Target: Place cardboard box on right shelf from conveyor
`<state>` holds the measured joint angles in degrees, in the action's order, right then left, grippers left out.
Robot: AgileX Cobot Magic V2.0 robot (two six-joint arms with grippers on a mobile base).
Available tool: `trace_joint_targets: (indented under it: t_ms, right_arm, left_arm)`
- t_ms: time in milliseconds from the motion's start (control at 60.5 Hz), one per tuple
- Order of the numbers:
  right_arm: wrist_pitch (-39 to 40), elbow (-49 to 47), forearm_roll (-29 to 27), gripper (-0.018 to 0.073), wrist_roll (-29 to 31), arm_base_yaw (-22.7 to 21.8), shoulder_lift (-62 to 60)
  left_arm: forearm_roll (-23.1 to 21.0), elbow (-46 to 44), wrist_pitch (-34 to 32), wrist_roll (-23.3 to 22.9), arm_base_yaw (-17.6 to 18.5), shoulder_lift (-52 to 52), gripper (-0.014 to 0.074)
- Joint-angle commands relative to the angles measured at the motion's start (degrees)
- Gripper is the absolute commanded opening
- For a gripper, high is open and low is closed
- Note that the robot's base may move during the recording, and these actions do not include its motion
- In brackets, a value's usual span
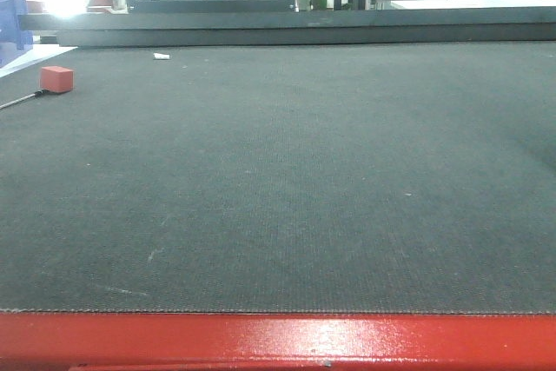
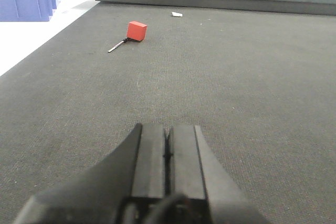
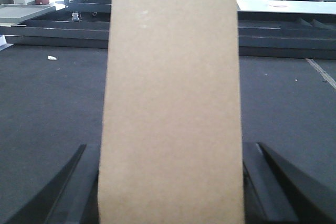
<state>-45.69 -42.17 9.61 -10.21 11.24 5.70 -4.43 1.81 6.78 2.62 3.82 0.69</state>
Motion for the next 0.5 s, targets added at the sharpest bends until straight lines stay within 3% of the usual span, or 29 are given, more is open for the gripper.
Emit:
trace_joint_targets:
  t_ms: [0, 479]
  right_arm:
    - [6.0, -1.5, 0.5, 0.0202, 0.7, -0.4, 1.1]
    - [6.0, -1.5, 0.5, 0.0202, 0.7, -0.4, 1.1]
  left_arm:
    - [-0.3, 0.5, -4.8, 0.0, 0.1, 0.8, -0.0116]
    - [-0.3, 0.5, -4.8, 0.0, 0.1, 0.8, -0.0116]
